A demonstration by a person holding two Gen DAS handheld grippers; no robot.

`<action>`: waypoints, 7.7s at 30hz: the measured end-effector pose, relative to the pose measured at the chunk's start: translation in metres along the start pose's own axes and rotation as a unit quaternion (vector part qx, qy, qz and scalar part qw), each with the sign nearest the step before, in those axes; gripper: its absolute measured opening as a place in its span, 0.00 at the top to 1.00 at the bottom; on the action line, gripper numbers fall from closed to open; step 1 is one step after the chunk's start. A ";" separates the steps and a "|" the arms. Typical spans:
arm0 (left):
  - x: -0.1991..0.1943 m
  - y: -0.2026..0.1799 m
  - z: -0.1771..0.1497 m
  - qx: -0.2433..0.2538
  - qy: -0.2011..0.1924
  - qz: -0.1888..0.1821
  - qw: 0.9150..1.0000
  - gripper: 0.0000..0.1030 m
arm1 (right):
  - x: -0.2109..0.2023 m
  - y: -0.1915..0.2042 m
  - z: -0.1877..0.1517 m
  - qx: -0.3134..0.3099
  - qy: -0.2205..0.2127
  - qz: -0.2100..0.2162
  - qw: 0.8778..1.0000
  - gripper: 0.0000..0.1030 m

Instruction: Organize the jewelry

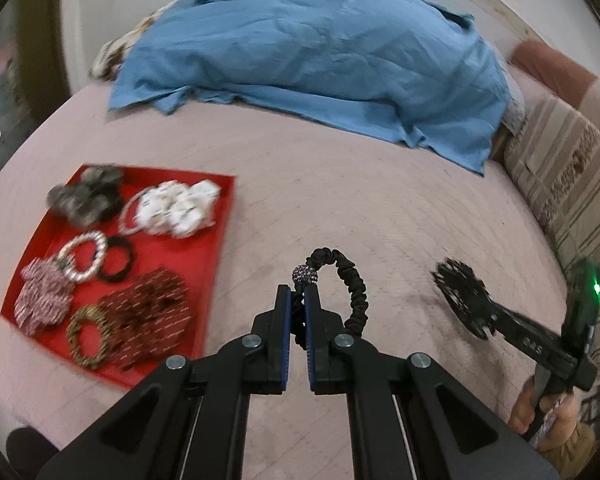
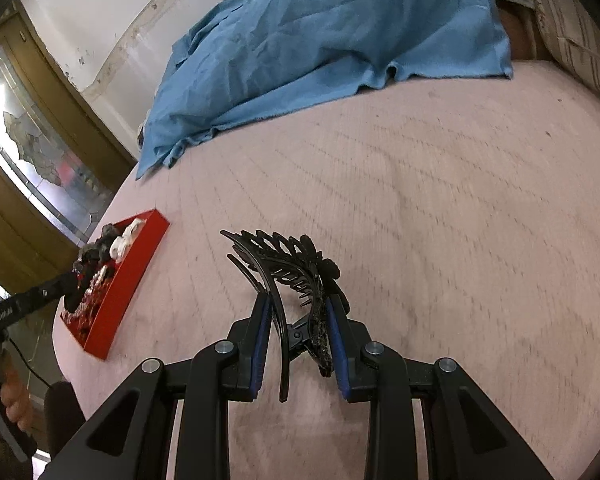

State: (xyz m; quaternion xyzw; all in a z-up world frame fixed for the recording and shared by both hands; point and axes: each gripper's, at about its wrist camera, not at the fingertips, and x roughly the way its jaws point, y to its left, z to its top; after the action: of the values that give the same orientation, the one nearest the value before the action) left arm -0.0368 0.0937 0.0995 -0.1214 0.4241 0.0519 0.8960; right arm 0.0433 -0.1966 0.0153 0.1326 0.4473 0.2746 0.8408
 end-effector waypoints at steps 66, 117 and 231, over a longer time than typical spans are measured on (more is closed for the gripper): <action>-0.050 0.175 -0.048 -0.112 -0.044 0.081 0.989 0.94 | 0.040 0.260 -0.018 -0.208 0.089 0.028 0.974 0.71; 0.043 0.209 -0.009 -0.166 -0.019 -0.090 0.982 0.94 | 0.186 0.313 0.022 -0.255 0.125 -0.078 0.956 0.70; -0.049 0.050 -0.072 -0.038 -0.036 0.170 0.984 0.00 | -0.025 0.179 -0.071 -0.172 -0.047 -0.157 0.971 0.23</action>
State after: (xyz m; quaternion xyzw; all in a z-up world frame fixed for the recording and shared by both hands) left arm -0.1320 0.1239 0.0846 -0.0797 0.4036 0.2243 0.8834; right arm -0.0880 -0.0676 0.0762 -0.0734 0.3687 0.2052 0.9036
